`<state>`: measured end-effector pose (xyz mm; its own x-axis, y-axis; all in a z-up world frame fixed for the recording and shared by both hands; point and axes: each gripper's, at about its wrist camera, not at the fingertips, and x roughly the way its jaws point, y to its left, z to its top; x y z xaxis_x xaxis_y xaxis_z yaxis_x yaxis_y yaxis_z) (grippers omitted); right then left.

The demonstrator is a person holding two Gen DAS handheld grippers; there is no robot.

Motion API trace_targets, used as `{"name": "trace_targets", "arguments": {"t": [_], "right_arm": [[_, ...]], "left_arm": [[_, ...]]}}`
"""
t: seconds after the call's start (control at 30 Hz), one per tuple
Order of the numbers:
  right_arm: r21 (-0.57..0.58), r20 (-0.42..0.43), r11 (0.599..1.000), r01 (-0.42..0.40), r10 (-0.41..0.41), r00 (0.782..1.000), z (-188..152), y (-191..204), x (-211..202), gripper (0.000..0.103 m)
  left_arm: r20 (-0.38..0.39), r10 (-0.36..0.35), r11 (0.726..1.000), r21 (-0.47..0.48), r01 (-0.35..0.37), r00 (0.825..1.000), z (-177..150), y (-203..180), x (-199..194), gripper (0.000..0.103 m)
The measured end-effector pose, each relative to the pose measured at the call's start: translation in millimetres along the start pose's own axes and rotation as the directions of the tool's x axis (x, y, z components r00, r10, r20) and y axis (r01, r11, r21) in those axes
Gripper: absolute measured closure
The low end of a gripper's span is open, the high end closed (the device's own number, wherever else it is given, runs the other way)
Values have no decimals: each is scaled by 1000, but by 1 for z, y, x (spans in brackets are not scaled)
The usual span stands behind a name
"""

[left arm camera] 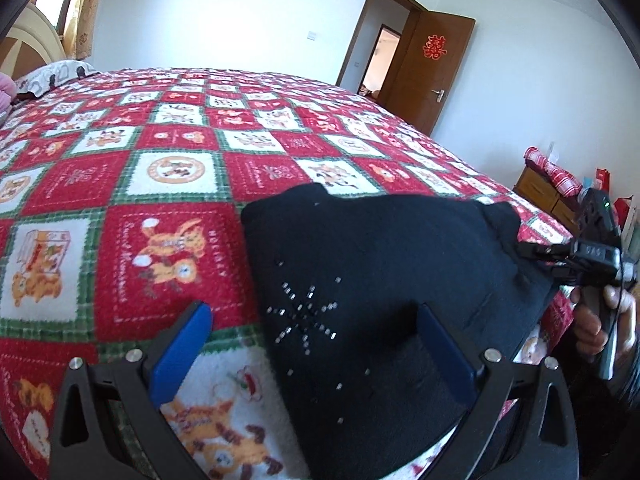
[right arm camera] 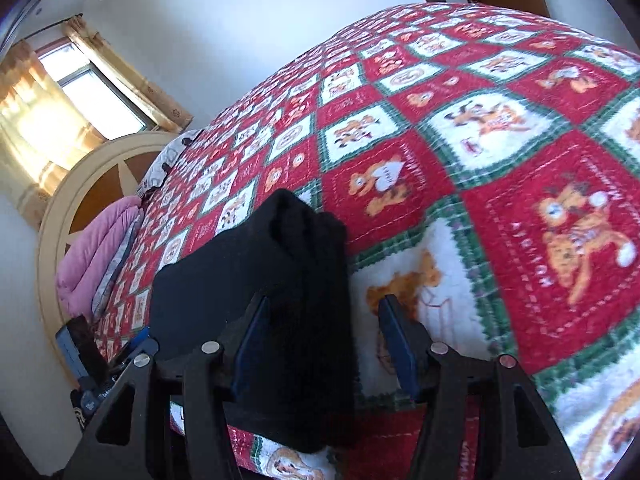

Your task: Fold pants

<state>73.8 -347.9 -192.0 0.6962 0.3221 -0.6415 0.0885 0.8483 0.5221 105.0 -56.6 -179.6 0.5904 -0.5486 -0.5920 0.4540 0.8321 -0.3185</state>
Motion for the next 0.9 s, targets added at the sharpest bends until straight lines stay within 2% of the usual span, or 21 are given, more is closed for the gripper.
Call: {"name": "trace_targets", "arguments": {"t": [0.2,0.33,0.37,0.4,0.43,0.47,0.5,0.53,0.6,0.73,0.9], "right_arm": [[-8,-24,1000,-28,27,999,-3,3,5,45],[-30,-43,999,-13,12,999,-6,5,10,47],[-39,-43,999,-11,9,999,-7,7,10,52],[-49,-45,999,-15,13,999,-9,10,12,62],[-50,-46,999,-20,18,999,-10,11,12,65],[-50,-40,998,-24,22,999,-11,11,11,67],[-44,-37,998,-34,33,999,-10,9,10,71],[-24,-32,998,-56,55,998,-9,6,8,74],[5,-20,995,-96,96,995,-8,0,3,76],[-40,-1,997,-67,67,998,-11,9,-3,77],[-86,43,995,-58,62,997,-11,26,-18,78]], "left_arm": [[-5,-116,991,-62,116,993,9,5,6,0],[-12,-126,992,-34,125,992,11,0,12,2],[-16,-123,992,-24,123,992,11,-2,12,9],[-24,-111,994,-13,111,994,12,-4,13,17],[-25,-106,994,-13,106,994,12,-4,13,20],[-23,-113,993,-25,112,993,12,-1,11,28],[-24,-125,992,-34,124,992,12,1,11,41],[-29,-143,989,-45,142,989,12,4,10,46],[-44,-173,984,-52,170,984,12,5,11,67],[-40,-161,987,-10,161,986,11,-4,9,74],[-5,-163,986,-23,163,987,13,-3,-5,80]]}}
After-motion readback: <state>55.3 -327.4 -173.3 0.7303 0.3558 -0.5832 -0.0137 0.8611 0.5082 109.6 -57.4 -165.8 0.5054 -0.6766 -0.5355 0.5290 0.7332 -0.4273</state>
